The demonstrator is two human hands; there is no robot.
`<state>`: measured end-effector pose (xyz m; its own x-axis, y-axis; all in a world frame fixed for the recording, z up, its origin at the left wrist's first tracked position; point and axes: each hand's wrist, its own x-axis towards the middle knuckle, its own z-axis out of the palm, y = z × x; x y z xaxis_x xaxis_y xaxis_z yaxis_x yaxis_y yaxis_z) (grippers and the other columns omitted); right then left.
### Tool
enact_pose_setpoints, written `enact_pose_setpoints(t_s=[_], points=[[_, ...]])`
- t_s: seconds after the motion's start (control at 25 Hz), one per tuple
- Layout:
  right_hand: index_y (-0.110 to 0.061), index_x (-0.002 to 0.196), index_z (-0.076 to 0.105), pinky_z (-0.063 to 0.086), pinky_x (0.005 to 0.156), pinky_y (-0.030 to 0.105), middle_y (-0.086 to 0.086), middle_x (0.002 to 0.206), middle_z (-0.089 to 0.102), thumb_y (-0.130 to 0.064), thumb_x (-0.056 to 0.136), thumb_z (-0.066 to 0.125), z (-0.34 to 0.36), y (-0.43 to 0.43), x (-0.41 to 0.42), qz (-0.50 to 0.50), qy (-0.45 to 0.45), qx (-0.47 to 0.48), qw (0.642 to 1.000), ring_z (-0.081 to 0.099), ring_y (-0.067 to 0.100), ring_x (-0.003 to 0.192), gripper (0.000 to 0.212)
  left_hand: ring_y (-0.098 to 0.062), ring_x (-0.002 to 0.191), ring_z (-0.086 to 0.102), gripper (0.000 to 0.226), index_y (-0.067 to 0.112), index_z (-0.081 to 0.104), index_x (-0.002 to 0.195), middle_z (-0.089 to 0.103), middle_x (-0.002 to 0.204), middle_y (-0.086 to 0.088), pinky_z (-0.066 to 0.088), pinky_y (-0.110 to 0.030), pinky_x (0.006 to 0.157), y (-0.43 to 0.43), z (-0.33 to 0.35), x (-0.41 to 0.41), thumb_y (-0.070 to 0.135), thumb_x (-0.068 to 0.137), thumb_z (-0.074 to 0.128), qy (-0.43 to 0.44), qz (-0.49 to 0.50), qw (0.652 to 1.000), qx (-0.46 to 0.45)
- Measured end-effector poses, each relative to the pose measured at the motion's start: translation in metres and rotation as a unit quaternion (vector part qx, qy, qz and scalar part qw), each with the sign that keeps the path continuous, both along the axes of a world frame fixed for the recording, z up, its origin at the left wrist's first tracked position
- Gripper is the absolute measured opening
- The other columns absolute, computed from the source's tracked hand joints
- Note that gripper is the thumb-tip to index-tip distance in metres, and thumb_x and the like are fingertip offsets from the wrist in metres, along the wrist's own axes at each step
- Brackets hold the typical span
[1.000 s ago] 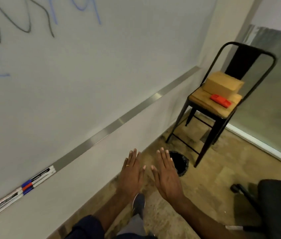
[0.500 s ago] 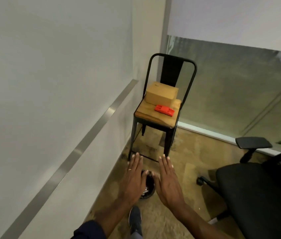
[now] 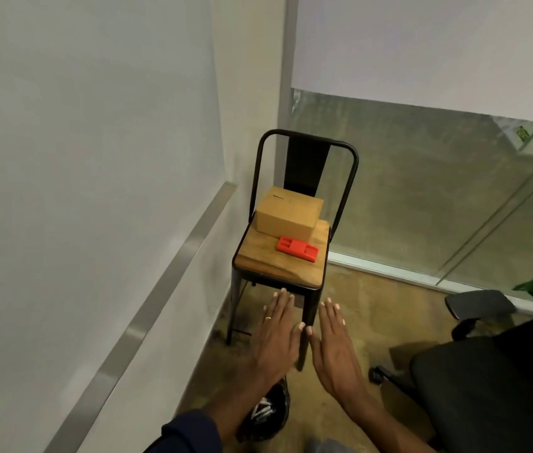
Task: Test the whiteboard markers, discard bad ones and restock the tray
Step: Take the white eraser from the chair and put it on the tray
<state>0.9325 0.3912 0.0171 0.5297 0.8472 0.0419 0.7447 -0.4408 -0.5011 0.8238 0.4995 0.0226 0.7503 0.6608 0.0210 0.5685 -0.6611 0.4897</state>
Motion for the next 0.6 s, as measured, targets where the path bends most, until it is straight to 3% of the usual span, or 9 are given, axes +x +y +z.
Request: enact_pose_setpoints(t_s=[0.12, 0.44, 0.6], points=[[-0.018, 0.157, 0.008, 0.002, 0.123, 0.029, -0.002, 0.165, -0.003, -0.060, 0.098, 0.007, -0.005, 0.029, 0.038, -0.005, 0.011, 0.013, 1.000, -0.008, 0.011, 0.152, 0.073, -0.016, 0.155, 0.000, 0.082, 0.016, 0.011, 0.158, 0.006, 0.167, -0.002, 0.014, -0.042, 0.127, 0.027, -0.008, 0.038, 0.061, 0.091, -0.004, 0.011, 0.006, 1.000, 0.009], [-0.012, 0.157, 0.018, 0.009, 0.124, 0.032, 0.004, 0.166, 0.011, -0.057, 0.098, 0.009, -0.046, 0.123, 0.164, 0.039, 0.049, 0.010, 0.998, 0.002, 0.016, 0.153, 0.075, -0.020, 0.155, 0.007, 0.062, 0.013, 0.015, 0.157, 0.013, 0.166, -0.007, 0.012, -0.040, 0.127, 0.123, -0.042, 0.154, 0.042, 0.104, 0.030, 0.051, 0.100, 0.993, -0.025], [-0.011, 0.156, 0.019, 0.007, 0.120, 0.026, 0.008, 0.165, 0.015, -0.050, 0.103, 0.023, -0.060, 0.167, 0.205, 0.051, 0.117, 0.004, 0.992, 0.006, 0.013, 0.152, 0.066, -0.025, 0.154, 0.014, 0.066, 0.012, 0.017, 0.157, 0.017, 0.165, -0.009, 0.020, -0.042, 0.125, 0.165, -0.059, 0.194, 0.045, 0.101, 0.027, 0.073, 0.140, 0.985, -0.073]])
